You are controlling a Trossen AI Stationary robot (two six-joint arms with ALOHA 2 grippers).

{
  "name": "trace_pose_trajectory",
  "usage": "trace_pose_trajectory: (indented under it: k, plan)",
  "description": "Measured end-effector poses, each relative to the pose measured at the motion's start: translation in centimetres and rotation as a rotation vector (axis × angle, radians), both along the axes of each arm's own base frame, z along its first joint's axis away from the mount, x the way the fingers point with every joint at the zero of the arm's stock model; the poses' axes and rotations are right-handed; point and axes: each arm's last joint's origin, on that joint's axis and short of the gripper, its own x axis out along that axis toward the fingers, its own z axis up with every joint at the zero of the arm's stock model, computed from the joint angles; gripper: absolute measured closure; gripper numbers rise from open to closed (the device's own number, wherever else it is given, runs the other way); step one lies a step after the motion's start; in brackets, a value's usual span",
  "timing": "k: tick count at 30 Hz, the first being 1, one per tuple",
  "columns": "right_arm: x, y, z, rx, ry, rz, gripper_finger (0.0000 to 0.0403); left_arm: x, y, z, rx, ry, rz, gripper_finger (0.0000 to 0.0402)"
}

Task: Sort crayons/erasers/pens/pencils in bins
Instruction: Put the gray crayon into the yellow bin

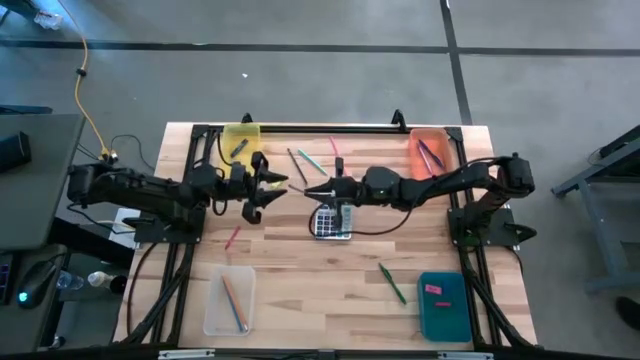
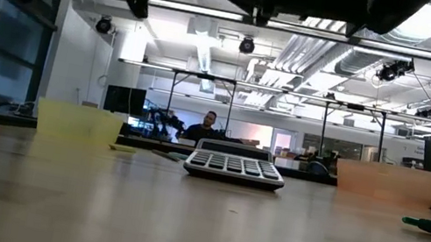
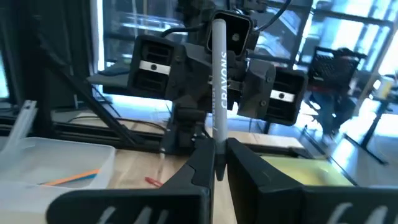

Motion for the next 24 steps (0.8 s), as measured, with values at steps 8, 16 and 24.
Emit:
trace_pose_trajectory:
  k: [8, 16, 24]
  plan:
    - [0.0, 0.3, 0.4, -0.028, -0.036, 0.05, 0.0388, 2.0, -1.5, 1.4, 0.086, -0.024, 0.002, 0.0249]
    - [0.0, 0.3, 0.4, -0.031, -0.046, 0.056, 0.0388, 3.0, -1.7, 1.9, 0.104, -0.09, -0.009, 0.0266]
    - [0.0, 0.5, 0.4, -0.031, -0.046, 0.078, 0.0388, 3.7, -1.7, 2.1, 0.123, -0.103, -0.053, 0.032]
